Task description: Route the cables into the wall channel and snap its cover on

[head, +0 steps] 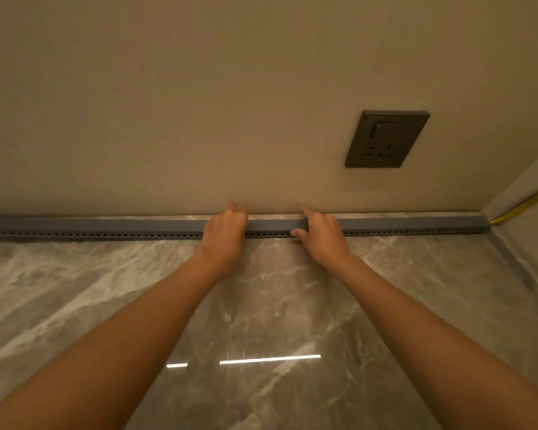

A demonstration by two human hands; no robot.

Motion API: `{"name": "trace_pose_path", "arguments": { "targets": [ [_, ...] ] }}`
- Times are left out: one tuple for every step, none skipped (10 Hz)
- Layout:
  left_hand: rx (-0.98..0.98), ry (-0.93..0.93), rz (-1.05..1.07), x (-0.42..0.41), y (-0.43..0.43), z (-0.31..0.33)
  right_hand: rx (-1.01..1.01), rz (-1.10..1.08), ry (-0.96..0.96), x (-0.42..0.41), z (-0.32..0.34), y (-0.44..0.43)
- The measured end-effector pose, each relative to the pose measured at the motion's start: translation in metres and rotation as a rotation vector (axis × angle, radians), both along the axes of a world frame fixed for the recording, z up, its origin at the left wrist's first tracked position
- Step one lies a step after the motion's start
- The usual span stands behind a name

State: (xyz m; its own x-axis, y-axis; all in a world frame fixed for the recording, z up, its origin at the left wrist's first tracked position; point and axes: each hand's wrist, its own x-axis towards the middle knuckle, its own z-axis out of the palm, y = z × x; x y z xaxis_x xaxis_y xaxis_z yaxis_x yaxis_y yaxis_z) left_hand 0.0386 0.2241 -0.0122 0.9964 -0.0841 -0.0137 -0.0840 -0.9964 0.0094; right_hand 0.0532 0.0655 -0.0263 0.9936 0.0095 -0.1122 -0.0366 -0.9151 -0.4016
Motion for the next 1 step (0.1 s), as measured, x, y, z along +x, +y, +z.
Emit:
{"name": "trace_pose_path", "arguments": {
  "targets": [
    [-0.209, -0.075, 0.102, -0.005, -0.0226, 0.0126, 0.131, -0.011, -0.021, -0.0003, 0.009, -0.0059]
  ]
}}
